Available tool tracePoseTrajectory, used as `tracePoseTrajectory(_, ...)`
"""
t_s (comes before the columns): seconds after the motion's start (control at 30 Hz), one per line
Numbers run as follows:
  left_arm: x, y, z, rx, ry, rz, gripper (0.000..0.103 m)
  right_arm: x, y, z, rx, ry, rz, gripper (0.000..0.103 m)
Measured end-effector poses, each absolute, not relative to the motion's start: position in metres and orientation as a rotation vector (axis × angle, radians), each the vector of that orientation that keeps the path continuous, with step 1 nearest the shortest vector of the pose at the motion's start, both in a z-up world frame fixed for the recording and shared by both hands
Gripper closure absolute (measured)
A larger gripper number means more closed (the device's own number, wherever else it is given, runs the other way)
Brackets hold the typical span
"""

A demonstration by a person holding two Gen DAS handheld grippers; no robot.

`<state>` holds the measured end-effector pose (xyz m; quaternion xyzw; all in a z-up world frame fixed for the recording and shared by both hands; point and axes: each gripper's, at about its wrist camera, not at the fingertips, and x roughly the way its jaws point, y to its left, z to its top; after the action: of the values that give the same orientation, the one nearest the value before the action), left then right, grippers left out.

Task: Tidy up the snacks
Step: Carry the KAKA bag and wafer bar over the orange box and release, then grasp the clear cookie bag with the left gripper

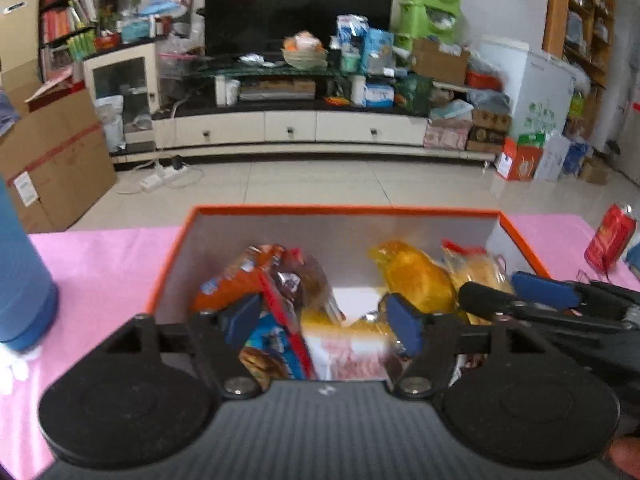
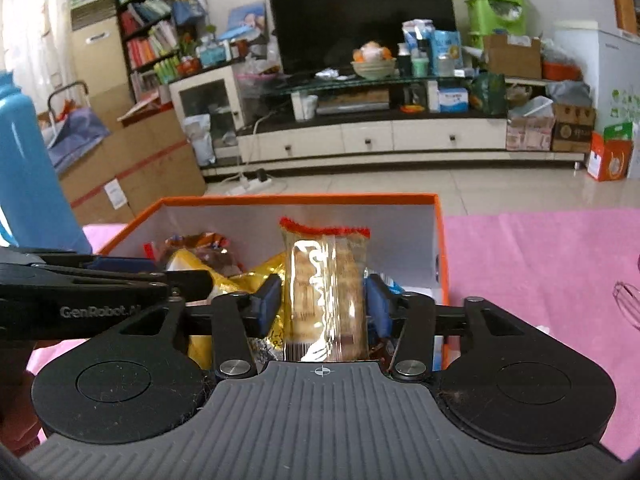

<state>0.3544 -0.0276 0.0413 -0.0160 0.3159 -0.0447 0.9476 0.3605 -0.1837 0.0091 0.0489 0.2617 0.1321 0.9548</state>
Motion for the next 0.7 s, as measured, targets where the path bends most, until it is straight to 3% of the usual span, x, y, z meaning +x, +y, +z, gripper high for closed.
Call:
tracePoseTrajectory(0.07,0.345,-0.023,0.049,-0.041,0.63,-0.09,0.031,0.355,-0.19,0.017,0.132,0.504,0.273,0.037)
tracePoseTrajectory(0.13,0.333,-0.02,0.055,-0.031,0.622,-0.08,0.03,0.345,-0.194,0.029,0.148,0.46,0.268,0.026)
tracePoseTrajectory(0.3,0.295,-0.018,0.062,-0.004,0.622,-0.074,0.026,0.321,-0.198,0.052,0.136,0.412,0.287,0.021)
tracePoseTrajectory(0.4,0.257,-0.014,0.058,0.006,0.623,-0.063,0.014,0.3,-0.2,0.061,0.108,0.392,0.288,0.017)
tracePoseTrajectory(0.57,0.178,-0.005,0.022,0.015,0.694,-0.043,0.014,0.253,-0.215,0.055,0.053,0.412,0.256,0.015)
tracePoseTrajectory(0.7,0.13,-0.005,-0.015,-0.017,0.805,-0.044,0.014,0.223,-0.238,0.022,0.14,0.54,0.231,0.015)
